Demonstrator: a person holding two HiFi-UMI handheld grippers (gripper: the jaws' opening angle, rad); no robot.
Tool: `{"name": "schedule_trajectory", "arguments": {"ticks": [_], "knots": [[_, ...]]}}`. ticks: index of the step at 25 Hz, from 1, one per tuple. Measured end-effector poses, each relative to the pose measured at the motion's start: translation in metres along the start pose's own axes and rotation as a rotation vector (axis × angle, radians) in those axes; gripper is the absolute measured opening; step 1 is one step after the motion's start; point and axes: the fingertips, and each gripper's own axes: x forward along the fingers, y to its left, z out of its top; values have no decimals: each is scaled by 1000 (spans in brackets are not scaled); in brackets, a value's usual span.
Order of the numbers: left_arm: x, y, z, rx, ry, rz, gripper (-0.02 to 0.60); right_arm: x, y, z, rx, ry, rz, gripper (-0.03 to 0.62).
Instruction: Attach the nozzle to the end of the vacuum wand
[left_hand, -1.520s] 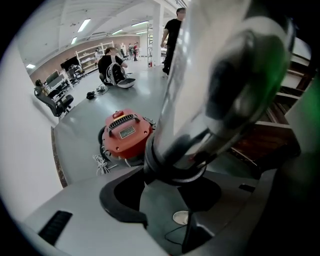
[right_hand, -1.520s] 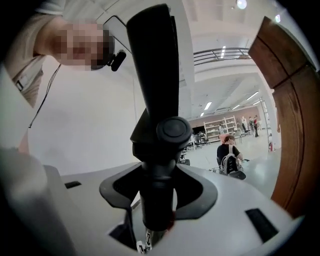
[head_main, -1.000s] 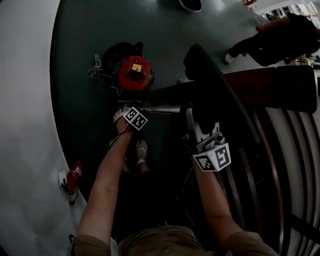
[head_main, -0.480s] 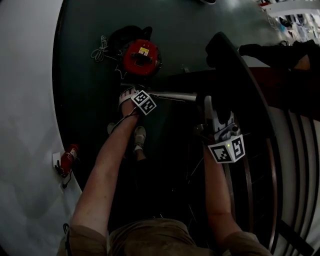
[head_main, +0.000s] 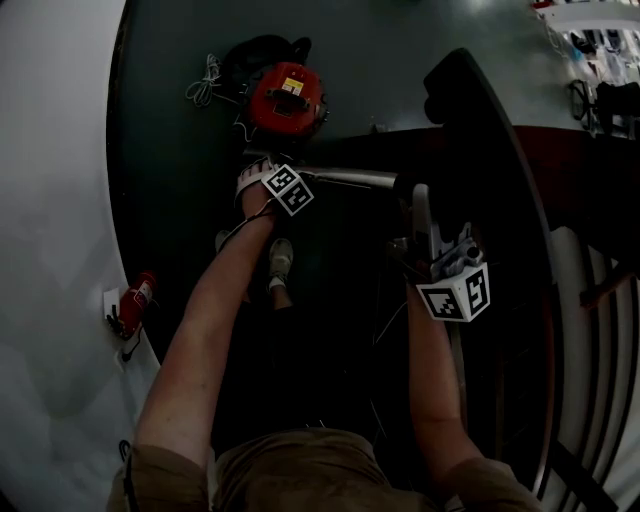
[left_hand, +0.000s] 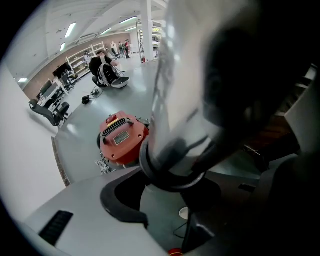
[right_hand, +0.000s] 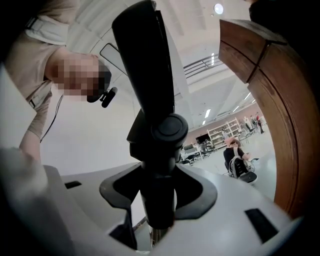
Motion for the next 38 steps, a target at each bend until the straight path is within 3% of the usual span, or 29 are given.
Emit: {"name": "schedule_trajectory", "arguments": {"ticks": [8, 14, 16, 21, 25, 34, 38], "knots": [[3, -5, 11, -3, 4, 6, 195, 5, -17, -1, 82, 174, 152, 189], [4, -8, 15, 16, 8, 22, 194, 12, -26, -7, 111, 298, 111, 189], [4, -9, 15, 19, 8, 24, 193, 9, -28, -7, 107, 261, 84, 189], [4, -18, 17, 23, -6, 19, 193, -10, -35, 1, 45, 28, -49, 189], [4, -19, 21, 39, -46, 16, 193, -18, -40, 4, 47, -22, -115, 187], [-9, -11, 24, -50, -106, 4, 196, 0, -24, 18, 61, -118, -48, 187], [-45, -3, 44, 12, -258, 43, 207, 14, -13, 14, 61, -164, -24, 187]]}}
